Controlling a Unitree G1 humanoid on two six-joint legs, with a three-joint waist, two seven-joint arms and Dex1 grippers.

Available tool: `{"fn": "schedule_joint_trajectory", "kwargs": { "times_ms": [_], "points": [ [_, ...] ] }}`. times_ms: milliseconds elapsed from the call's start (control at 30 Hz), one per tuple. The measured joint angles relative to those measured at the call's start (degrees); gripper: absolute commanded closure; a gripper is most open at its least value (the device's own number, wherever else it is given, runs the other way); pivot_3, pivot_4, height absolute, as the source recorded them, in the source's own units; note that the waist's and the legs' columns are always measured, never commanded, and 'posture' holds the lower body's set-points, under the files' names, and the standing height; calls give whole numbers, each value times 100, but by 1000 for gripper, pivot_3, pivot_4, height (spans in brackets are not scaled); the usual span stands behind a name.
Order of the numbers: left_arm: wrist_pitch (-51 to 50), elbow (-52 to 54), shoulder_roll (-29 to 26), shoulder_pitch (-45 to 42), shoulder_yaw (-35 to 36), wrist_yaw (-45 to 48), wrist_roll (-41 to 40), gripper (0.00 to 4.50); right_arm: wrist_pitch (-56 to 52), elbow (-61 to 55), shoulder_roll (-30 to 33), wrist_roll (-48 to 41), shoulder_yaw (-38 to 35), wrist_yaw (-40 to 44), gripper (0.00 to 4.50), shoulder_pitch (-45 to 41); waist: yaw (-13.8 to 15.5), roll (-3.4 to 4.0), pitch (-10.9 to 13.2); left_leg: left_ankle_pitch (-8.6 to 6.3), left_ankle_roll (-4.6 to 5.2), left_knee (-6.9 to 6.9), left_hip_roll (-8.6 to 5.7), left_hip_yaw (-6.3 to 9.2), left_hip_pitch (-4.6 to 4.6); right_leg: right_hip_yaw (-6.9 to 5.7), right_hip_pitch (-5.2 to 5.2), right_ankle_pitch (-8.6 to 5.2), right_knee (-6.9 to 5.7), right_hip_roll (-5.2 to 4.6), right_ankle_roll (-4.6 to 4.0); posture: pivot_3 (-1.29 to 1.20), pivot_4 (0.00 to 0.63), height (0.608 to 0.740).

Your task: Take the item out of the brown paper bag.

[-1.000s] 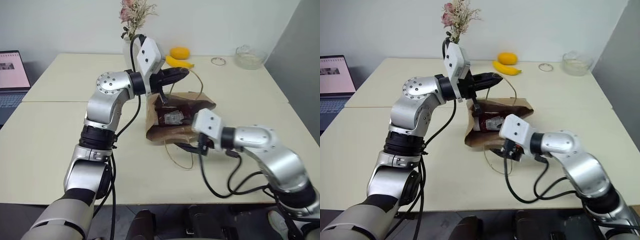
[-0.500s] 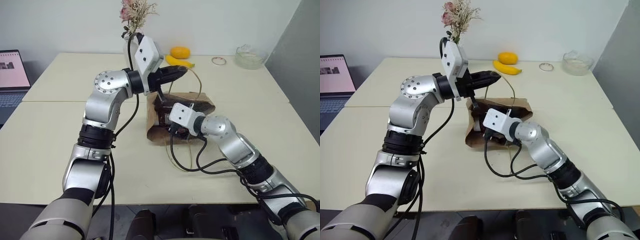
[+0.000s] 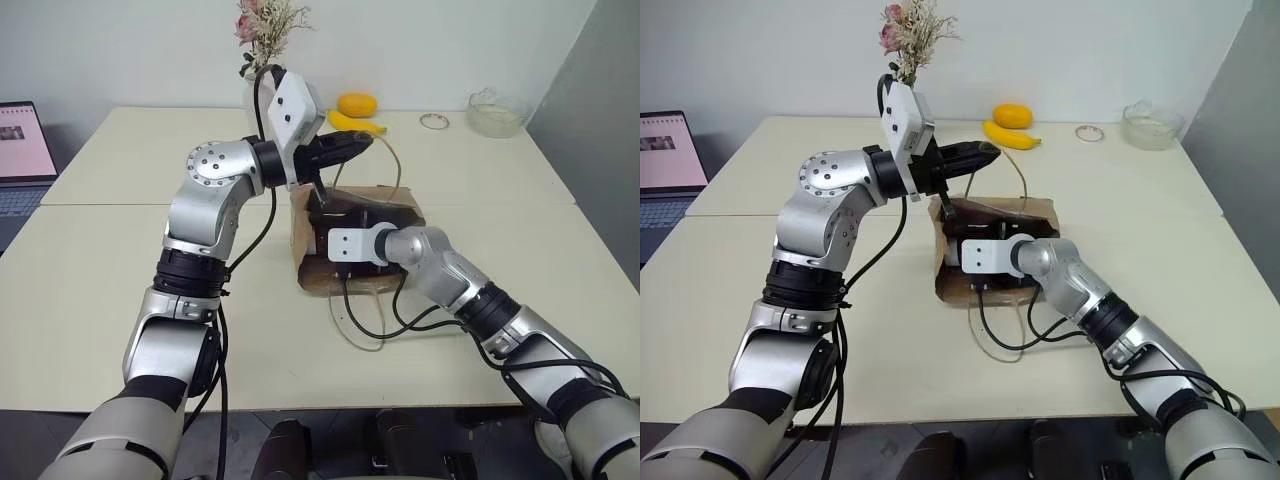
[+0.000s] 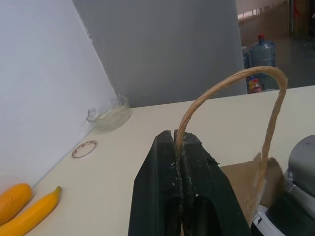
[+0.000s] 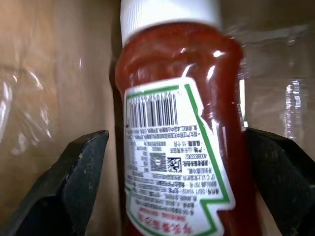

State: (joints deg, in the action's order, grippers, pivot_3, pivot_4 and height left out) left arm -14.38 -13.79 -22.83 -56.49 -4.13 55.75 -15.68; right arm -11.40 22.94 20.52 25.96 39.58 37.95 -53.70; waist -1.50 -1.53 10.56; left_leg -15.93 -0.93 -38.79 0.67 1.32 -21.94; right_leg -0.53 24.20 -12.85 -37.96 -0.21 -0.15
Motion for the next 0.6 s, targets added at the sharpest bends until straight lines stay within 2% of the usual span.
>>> {"fn": "schedule_joint_trajectory", "kwargs": {
  "times_ms": [167,267,333,367,600],
  "points": [
    [1,9,-4,3,0,-2,0,4500,489,832,-201,254,5,53,23,-393,0,0,0,0,0,0,1,1,4,-1,-3,6,-2,0,-10,0,150,740],
    [0,11,-20,12,0,-3,0,4500,731,1154,-281,390,11,42,538,-501,-6,0,0,0,0,0,1,-2,10,1,-4,5,-5,0,-8,0,150,740],
    [1,17,-29,17,0,-5,0,4500,867,1343,-315,502,25,-50,1133,-548,-4,0,0,0,0,0,0,1,10,1,-5,4,-6,0,-7,0,150,740],
    [1,19,-37,18,0,-6,0,4500,905,1411,-317,550,21,-88,1239,-566,-1,0,0,0,0,0,0,1,10,1,-5,4,-7,0,-6,0,150,740],
    [5,23,-56,20,0,-12,1,4500,1118,1398,-244,699,-51,-172,1277,-555,1,1,0,0,0,0,1,5,6,-2,-4,6,-6,-1,-10,0,150,740]
  ]
}}
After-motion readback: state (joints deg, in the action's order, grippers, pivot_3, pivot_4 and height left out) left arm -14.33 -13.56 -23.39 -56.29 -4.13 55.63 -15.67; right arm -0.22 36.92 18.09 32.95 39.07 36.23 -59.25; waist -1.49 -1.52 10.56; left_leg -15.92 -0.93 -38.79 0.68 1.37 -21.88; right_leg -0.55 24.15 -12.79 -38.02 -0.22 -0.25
